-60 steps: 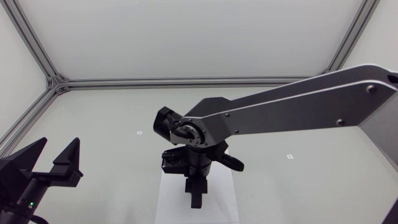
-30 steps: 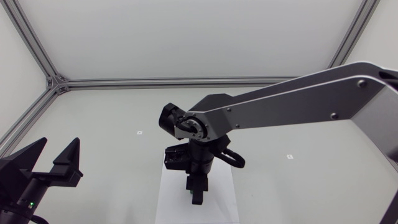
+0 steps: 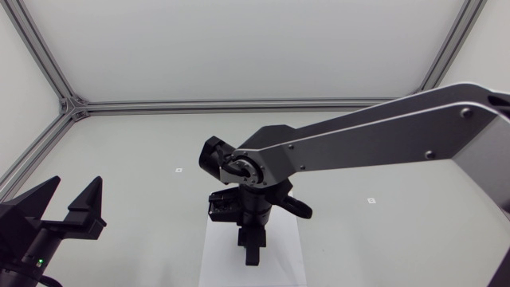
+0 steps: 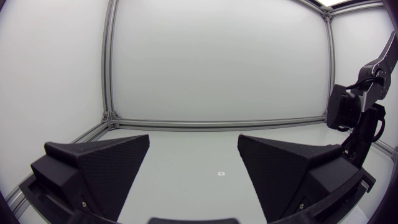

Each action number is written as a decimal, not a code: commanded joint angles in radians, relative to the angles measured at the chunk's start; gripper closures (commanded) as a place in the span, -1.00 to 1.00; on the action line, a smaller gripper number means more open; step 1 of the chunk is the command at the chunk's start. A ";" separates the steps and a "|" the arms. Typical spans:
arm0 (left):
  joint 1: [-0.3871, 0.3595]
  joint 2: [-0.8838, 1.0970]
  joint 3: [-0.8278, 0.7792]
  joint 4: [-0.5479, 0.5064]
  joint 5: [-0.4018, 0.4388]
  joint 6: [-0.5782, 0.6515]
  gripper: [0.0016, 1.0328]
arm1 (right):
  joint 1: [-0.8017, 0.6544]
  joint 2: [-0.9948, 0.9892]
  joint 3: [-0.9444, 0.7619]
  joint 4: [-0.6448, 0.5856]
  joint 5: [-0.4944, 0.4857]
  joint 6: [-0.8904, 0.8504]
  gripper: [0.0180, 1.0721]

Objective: Pick up the orange 2x2 brick with the right arm and stack it on top of the green 2x2 brick in the center

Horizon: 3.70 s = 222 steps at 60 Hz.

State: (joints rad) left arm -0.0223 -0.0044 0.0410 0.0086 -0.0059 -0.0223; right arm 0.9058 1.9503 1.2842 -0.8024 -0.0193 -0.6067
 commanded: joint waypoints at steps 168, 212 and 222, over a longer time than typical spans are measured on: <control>0.005 -0.008 -0.041 -0.015 0.004 0.013 -0.92 | -0.021 0.071 0.035 -0.024 -0.004 -0.008 0.20; 0.005 -0.008 -0.041 -0.015 0.004 0.013 -0.92 | 0.001 0.071 0.026 -0.012 -0.014 0.004 0.20; 0.005 -0.008 -0.041 -0.015 0.004 0.013 -0.92 | -0.010 0.075 0.026 -0.012 -0.013 -0.001 0.20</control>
State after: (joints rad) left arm -0.0223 -0.0044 0.0410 0.0090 -0.0059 -0.0219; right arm 0.9012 1.9976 1.3025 -0.8177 -0.0288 -0.6132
